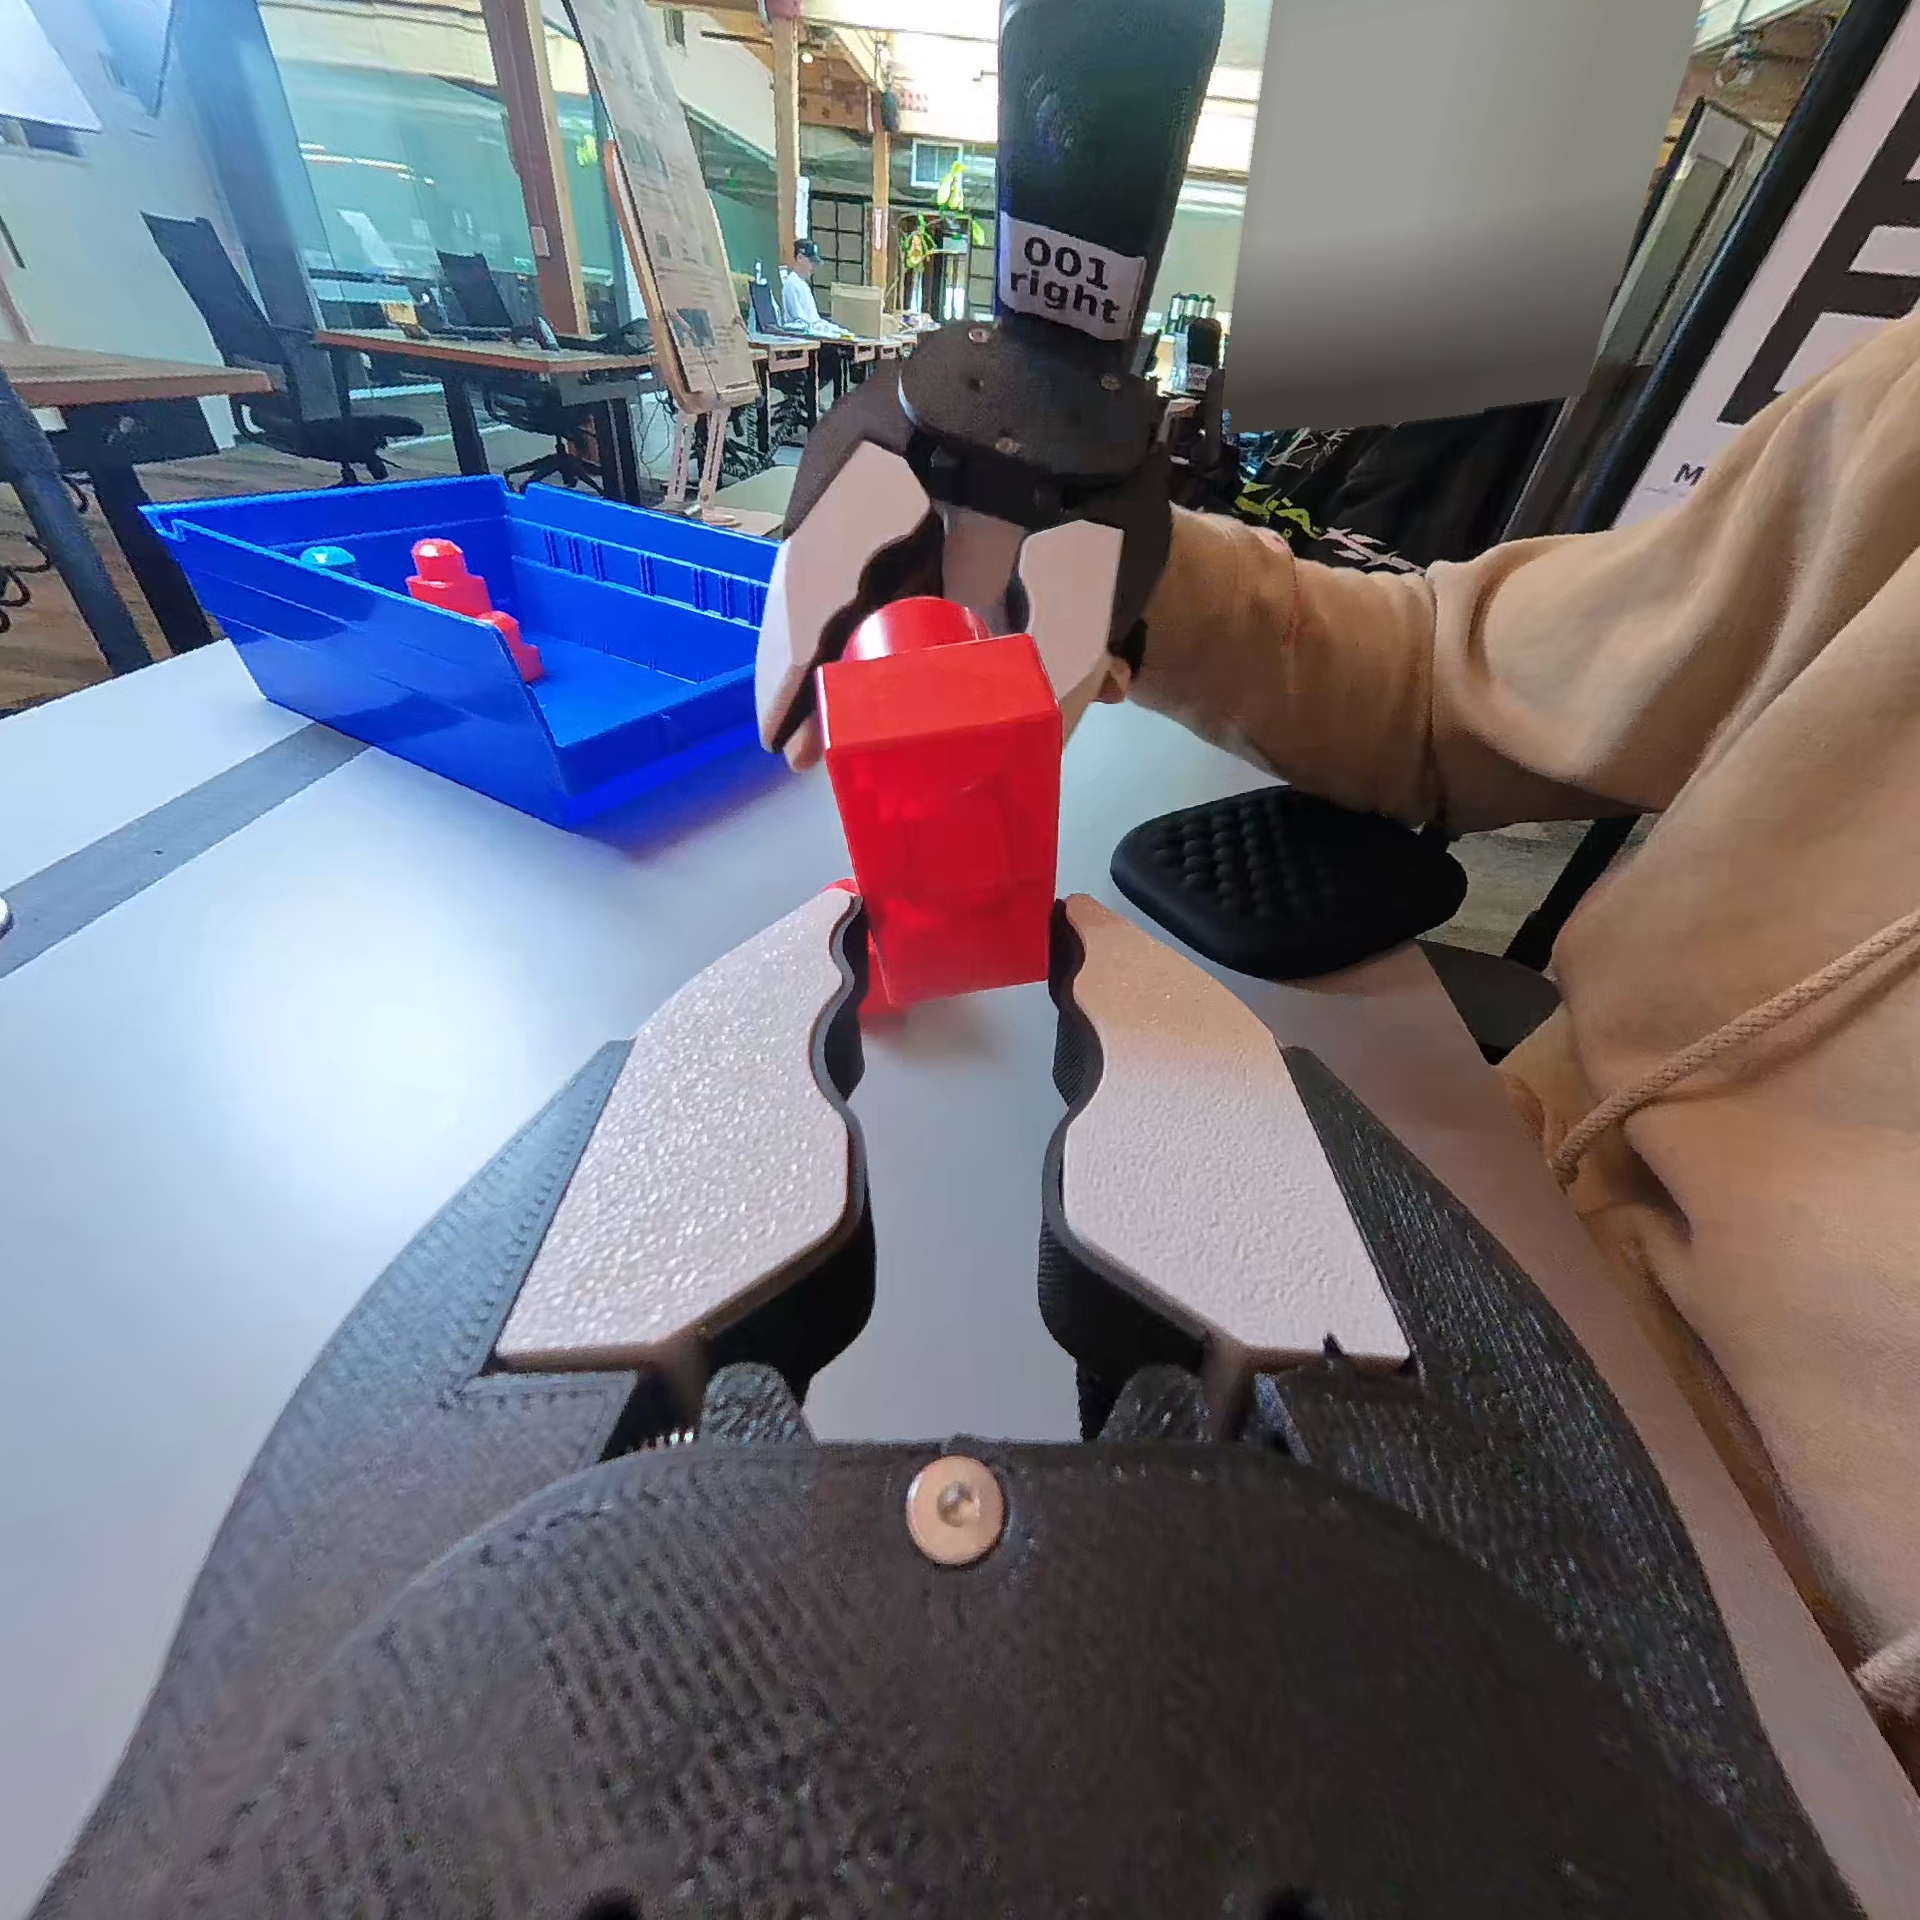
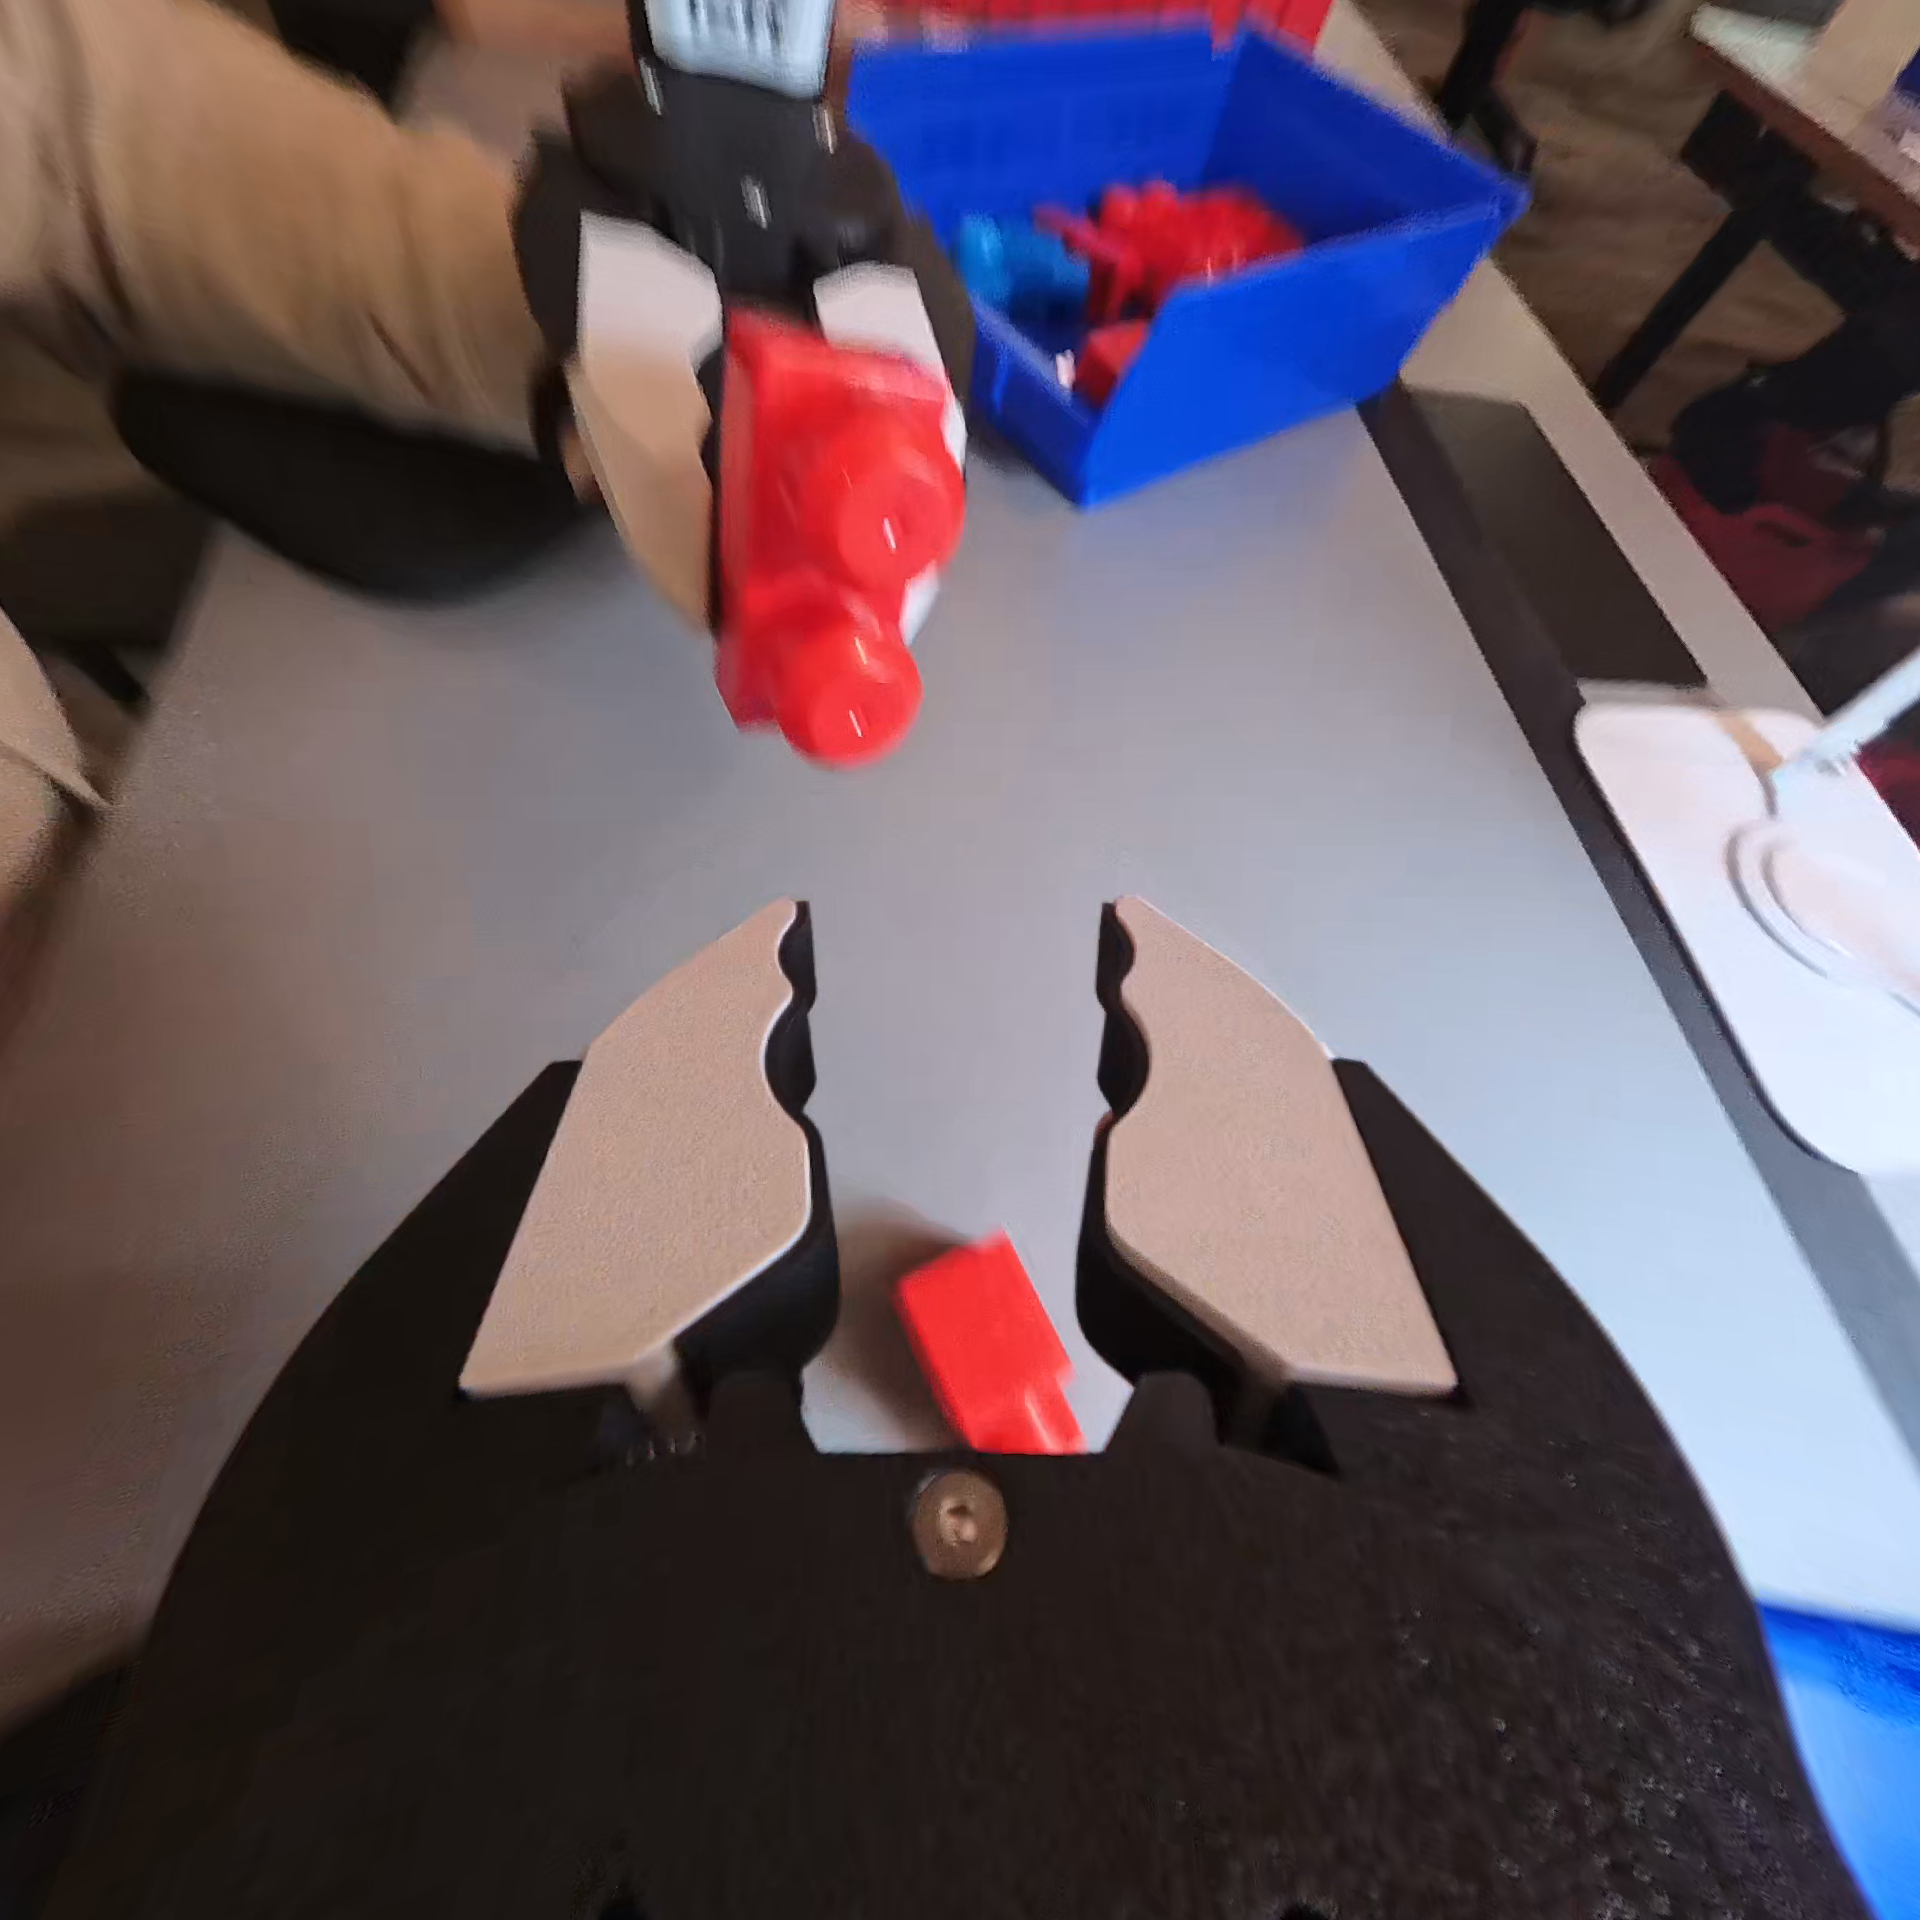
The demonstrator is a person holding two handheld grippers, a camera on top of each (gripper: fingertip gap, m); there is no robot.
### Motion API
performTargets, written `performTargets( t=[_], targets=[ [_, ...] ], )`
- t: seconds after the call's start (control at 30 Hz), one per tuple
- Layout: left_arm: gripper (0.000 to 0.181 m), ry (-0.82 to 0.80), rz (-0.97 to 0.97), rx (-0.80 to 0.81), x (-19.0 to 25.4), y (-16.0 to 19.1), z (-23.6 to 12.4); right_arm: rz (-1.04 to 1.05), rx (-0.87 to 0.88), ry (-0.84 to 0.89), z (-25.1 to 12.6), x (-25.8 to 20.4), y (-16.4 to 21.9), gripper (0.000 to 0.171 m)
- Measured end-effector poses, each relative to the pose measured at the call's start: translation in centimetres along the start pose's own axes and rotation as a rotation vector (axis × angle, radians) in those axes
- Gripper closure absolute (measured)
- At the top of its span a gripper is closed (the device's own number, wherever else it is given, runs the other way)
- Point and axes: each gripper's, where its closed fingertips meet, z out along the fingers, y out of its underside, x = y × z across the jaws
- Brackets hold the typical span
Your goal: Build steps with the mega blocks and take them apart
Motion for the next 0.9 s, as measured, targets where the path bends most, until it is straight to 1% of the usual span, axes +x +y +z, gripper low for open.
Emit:
performTargets(
  t=[0.1, 0.17, 0.3, 0.33, 0.37, 0.4, 0.43, 0.47, 0.53, 0.63, 0.73, 0.83, 0.9],
  targets=[
    [0.148, 0.002, 0.0, -0.017, 0.0, 0.3, 0.0, -0.06, -0.255, 0.023, -1.6, 1.5, 5.3, 0.111],
    [0.148, -0.002, 0.004, -0.042, 0.0, 0.8, 0.2, -0.022, -0.341, -0.006, -2.1, 1.8, 8.3, 0.106],
    [0.148, -0.01, 0.009, -0.105, -0.1, 1.9, 0.5, 0.052, -0.302, -0.056, -1.4, 1.5, 11.7, 0.104],
    [0.148, -0.015, 0.012, -0.124, -0.2, 2.2, 0.7, 0.062, -0.274, -0.066, -1.0, 1.2, 12.1, 0.107],
    [0.148, -0.019, 0.016, -0.144, -0.2, 2.6, 0.8, 0.067, -0.248, -0.067, -0.4, 1.1, 12.3, 0.114],
    [0.148, -0.022, 0.021, -0.165, -0.3, 3.0, 0.9, 0.061, -0.23, -0.054, 0.1, 1.0, 12.5, 0.126],
    [0.148, -0.028, 0.027, -0.184, -0.3, 3.4, 1.1, 0.046, -0.211, -0.038, 0.5, 1.0, 12.5, 0.132],
    [0.148, -0.034, 0.031, -0.203, -0.4, 3.8, 1.1, 0.046, -0.195, -0.062, 0.6, 0.5, 12.2, 0.135],
    [0.148, -0.044, 0.036, -0.246, -0.6, 4.6, 1.3, 0.096, -0.176, -0.088, 0.6, 0.1, 11.1, 0.136],
    [0.148, -0.062, 0.063, -0.31, -0.8, 5.8, 1.5, 0.108, -0.059, -0.093, 0.1, -0.3, 7.4, 0.135],
    [0.148, -0.042, 0.077, -0.34, -0.4, 6.5, 1.9, 0.073, 0.029, -0.109, -0.2, -1.5, 3.8, 0.135],
    [0.148, 0.01, 0.085, -0.374, 0.5, 7.3, 2.4, 0.021, 0.016, -0.132, 0.7, -2.7, 2.8, 0.136],
    [0.148, 0.048, 0.093, -0.452, 1.2, 8.7, 2.7, -0.003, 0.005, -0.187, 1.8, -4.3, 2.5, 0.136]
  ],
)
